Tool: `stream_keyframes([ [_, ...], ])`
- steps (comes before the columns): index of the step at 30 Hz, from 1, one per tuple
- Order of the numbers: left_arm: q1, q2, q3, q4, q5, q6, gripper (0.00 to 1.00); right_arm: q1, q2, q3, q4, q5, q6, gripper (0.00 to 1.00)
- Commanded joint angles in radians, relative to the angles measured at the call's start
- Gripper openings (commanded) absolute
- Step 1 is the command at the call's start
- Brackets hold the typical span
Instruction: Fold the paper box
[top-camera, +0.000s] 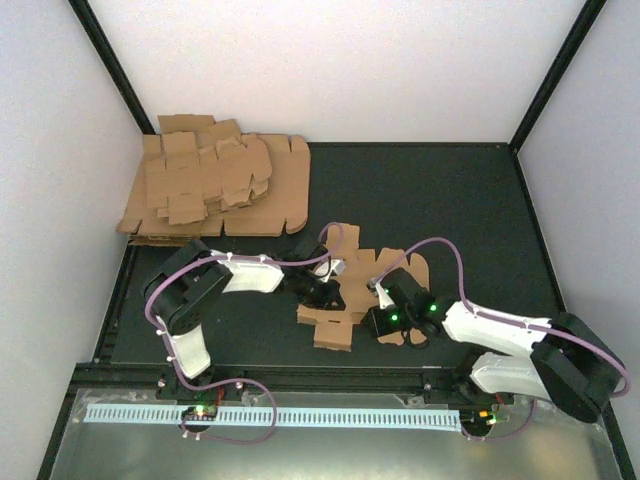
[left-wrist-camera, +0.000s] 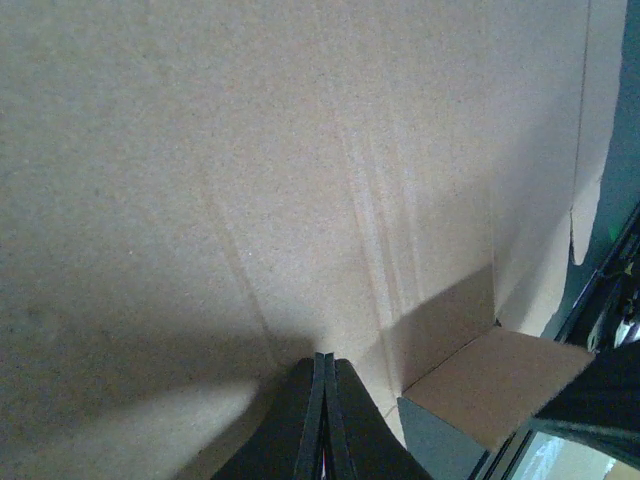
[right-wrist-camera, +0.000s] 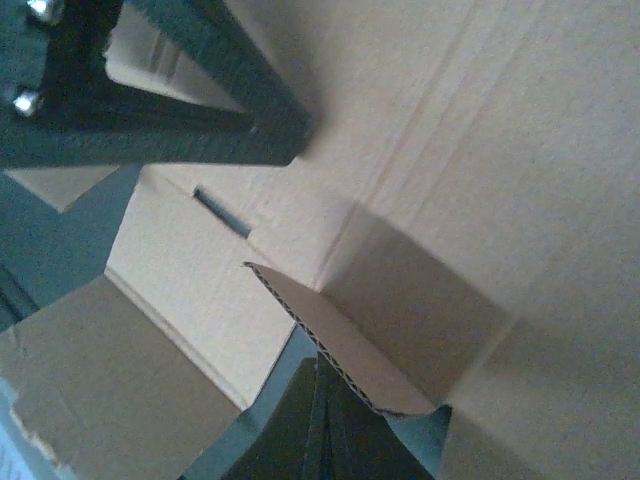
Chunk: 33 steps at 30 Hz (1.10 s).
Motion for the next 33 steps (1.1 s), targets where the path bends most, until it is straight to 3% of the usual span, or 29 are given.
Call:
stream_keyframes([
  [1,-0.008,0.033,-0.005,0.000,-0.012,0.022,0.02,-0.031,0.055,0.010,0.066,0.017,-0.013,0.02],
  [8,-0.010,0.023,0.002,0.000,-0.010,0.020,0.02,-0.040,0.185,0.010,0.117,-0.017,-0.028,0.02],
  [16,-0.005,-0.078,0.077,-0.092,-0.062,0.040,0.02,-0.040,-0.024,0.028,-0.002,0.002,-0.077,0.02],
  [20,0.017,-0.188,0.083,-0.130,-0.120,0.028,0.08,-0.043,-0.098,0.058,-0.066,0.019,-0.090,0.02],
  [24,0.065,-0.299,0.061,-0.189,-0.193,0.022,0.22,-0.055,-0.107,0.114,-0.091,-0.001,-0.111,0.04],
  [29,0.146,-0.403,0.001,-0.243,-0.261,0.023,0.62,-0.089,-0.082,0.183,-0.091,-0.004,-0.145,0.09],
  [33,0.225,-0.408,-0.046,-0.251,-0.232,0.023,0.72,-0.151,-0.014,0.232,-0.083,-0.016,-0.172,0.14],
])
